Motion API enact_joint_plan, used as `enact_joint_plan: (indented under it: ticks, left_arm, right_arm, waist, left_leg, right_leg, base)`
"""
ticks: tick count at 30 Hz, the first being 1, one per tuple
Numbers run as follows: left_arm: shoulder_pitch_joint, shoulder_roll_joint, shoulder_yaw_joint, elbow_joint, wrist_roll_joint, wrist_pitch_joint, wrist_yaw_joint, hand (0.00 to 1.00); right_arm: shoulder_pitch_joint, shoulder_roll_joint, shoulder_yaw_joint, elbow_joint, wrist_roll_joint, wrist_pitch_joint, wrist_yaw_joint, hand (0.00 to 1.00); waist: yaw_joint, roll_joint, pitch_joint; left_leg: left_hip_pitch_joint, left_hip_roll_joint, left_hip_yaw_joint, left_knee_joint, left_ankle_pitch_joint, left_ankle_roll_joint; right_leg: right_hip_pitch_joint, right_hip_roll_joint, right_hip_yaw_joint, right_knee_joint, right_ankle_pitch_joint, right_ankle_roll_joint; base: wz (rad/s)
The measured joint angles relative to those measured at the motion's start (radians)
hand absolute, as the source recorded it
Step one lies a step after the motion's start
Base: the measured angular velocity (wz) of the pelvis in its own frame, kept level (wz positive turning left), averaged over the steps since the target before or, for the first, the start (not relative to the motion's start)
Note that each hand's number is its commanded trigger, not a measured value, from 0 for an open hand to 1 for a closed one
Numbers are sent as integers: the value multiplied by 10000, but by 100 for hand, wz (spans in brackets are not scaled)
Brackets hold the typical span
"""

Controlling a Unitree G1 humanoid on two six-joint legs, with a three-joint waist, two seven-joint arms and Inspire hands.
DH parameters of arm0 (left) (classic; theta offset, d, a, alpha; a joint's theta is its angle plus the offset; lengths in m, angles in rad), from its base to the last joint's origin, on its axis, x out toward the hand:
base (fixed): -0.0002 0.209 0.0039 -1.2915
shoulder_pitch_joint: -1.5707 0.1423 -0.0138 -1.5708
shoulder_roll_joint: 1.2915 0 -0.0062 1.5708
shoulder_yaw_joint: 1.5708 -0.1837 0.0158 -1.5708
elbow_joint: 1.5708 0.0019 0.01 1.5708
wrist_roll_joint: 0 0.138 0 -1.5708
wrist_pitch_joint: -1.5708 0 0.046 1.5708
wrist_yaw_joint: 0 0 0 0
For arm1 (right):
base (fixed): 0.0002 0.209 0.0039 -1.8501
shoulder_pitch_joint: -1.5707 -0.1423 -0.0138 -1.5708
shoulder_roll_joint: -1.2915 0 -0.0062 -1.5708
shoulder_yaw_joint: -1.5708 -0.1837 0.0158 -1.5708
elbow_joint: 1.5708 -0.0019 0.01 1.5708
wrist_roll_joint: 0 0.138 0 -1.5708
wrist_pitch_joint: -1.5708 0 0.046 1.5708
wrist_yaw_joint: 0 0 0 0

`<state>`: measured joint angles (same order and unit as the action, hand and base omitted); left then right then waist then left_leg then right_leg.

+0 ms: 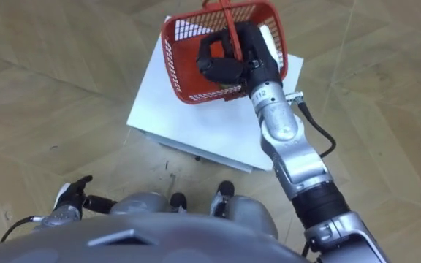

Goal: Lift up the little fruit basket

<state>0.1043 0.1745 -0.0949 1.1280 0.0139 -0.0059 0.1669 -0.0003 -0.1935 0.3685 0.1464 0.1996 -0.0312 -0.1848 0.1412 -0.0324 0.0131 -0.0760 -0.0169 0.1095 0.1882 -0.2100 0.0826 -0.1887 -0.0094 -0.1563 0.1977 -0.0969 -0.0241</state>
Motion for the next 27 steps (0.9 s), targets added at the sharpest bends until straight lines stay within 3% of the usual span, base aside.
enact_joint_plan:
  ticks: [7, 11, 12, 13, 27]
  left_arm:
    - [10, 21, -3, 141, 5, 4, 56, 0]
    - [96, 21, -5, 450, 17, 93, 75, 0]
    - [99, 21, -7, 464, 8, 98, 87, 0]
    - [97, 21, -8, 465, 5, 105, 139, 0]
    - [259, 24, -79, 488, -216, 130, 183, 0]
  right_arm:
    - [43, 1, -3, 1120, -181, -59, -249, 100]
    - [157, 2, -3, 1545, -309, -129, -358, 100]
    - [180, 3, -3, 1568, -309, -138, -374, 85]
    - [232, 5, 6, 1584, -307, -148, -430, 0]
    - [501, -4, -57, 2725, 660, -338, -211, 0]
  waist:
    - [-67, 130, 42]
    - [-78, 393, 15]
    - [-79, 421, -6]
    - [-75, 470, -11]
    - [-138, 610, -40]
  left_leg:
    - [-218, 7, 162, -5, 0, 1]
    - [-298, 23, 284, -3, 0, 2]
    - [-359, 27, 286, 6, 0, 2]
    - [-437, 33, 299, 17, 1, 3]
    - [-728, 50, 523, 113, 0, 6]
  right_leg:
    - [-63, -68, -377, -135, 90, 38]
    - [-163, -72, -367, -116, 143, 33]
    - [-232, -71, -365, -107, 159, 24]
    - [-321, -67, -361, -99, 182, 3]
    - [-720, -42, -150, 78, 287, -37]
  base:
    - [16]
    - [-1]
    - [-4]
    - [-7]
    - [-5]
